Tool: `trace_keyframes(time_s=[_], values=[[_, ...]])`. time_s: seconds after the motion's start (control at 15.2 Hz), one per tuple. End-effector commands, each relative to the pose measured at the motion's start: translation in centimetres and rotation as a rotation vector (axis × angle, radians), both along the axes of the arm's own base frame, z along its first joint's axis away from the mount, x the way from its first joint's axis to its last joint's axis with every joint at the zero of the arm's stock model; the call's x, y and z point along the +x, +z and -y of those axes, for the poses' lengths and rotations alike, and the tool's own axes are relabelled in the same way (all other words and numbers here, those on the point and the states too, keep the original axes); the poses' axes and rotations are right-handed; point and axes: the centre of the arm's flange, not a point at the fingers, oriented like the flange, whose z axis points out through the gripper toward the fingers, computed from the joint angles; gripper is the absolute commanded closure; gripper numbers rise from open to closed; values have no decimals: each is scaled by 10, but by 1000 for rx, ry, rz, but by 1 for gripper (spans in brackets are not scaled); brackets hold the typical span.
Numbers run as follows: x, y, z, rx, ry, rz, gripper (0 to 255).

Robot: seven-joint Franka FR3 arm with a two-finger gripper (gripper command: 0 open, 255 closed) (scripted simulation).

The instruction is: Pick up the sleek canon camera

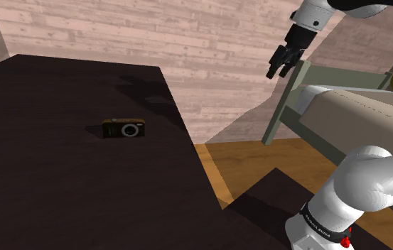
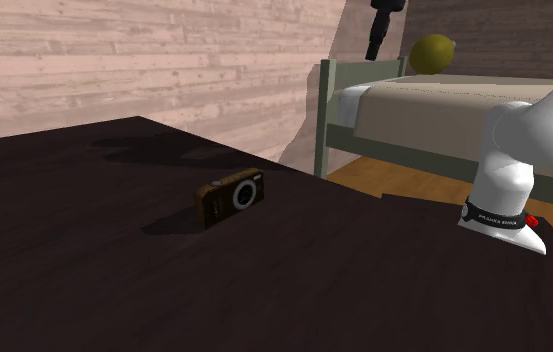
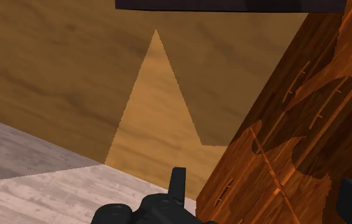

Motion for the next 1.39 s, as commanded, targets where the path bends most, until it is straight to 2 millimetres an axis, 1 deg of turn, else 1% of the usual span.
trace_keyframes(time_s=[0.0,0.33,0.66,0.99,1.32], values=[[0,0,0,0,0,0,0],[50,-12,-42,-10,142,-13,0],[94,-25,-90,-21,284,-25,0],[130,-40,-143,-31,426,-38,0],[158,-55,-202,-41,568,-50,0]])
